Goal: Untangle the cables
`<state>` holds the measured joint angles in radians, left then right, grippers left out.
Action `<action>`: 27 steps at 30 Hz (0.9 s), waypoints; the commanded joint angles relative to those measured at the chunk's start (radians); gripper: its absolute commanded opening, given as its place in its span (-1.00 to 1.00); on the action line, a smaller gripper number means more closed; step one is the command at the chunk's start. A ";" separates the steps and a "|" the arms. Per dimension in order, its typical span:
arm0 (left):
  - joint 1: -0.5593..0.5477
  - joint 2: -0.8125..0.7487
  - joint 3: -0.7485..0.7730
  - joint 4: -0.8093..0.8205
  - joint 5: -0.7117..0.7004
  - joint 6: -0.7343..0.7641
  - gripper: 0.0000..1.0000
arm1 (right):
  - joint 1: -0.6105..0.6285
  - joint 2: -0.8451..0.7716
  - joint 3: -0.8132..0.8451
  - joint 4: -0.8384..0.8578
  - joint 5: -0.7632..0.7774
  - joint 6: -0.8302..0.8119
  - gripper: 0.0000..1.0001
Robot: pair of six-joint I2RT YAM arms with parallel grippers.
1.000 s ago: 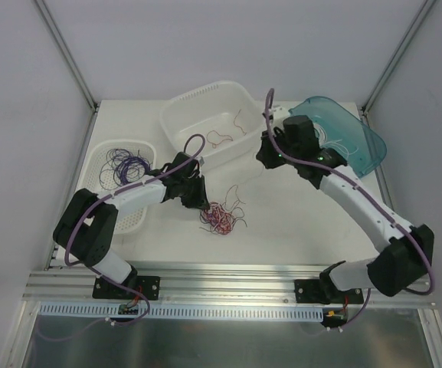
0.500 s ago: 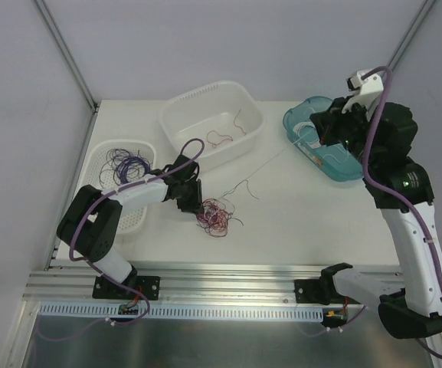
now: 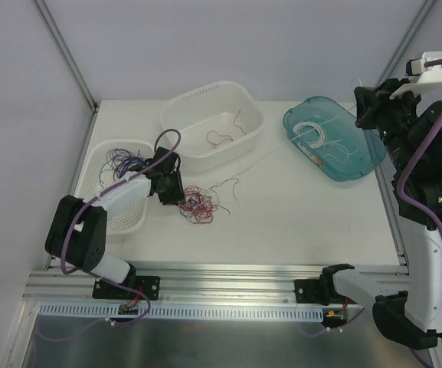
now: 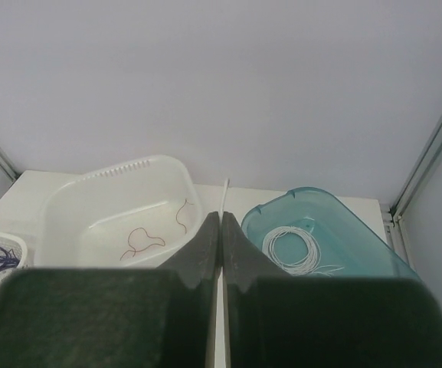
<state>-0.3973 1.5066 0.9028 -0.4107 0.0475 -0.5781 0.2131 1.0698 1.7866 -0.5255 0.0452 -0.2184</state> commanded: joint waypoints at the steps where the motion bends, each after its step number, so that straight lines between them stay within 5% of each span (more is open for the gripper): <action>1: 0.008 -0.057 0.025 -0.045 -0.043 0.049 -0.39 | -0.009 0.019 0.005 0.007 -0.019 0.005 -0.99; 8: 0.008 -0.088 0.070 -0.039 0.061 0.122 -0.19 | -0.001 0.013 -0.382 -0.019 -0.229 0.198 -0.99; 15: 0.003 -0.118 0.117 -0.027 0.199 0.178 0.18 | 0.143 0.015 -0.650 -0.140 -0.101 0.212 0.16; 18: -0.023 -0.143 0.131 -0.017 0.233 0.230 0.37 | 0.199 0.018 -0.659 -0.176 -0.016 0.160 0.35; 22: -0.098 -0.157 0.149 -0.002 0.210 0.317 0.42 | 0.235 0.036 -0.648 -0.136 -0.123 0.090 0.38; 27: -0.155 -0.091 0.191 0.013 0.175 0.371 0.37 | 0.247 0.105 -0.681 0.022 -0.205 0.204 0.38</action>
<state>-0.5335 1.3891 1.0397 -0.4240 0.2306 -0.2802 0.4503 1.1416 1.0996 -0.6319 -0.0986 -0.0692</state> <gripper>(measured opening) 0.695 0.690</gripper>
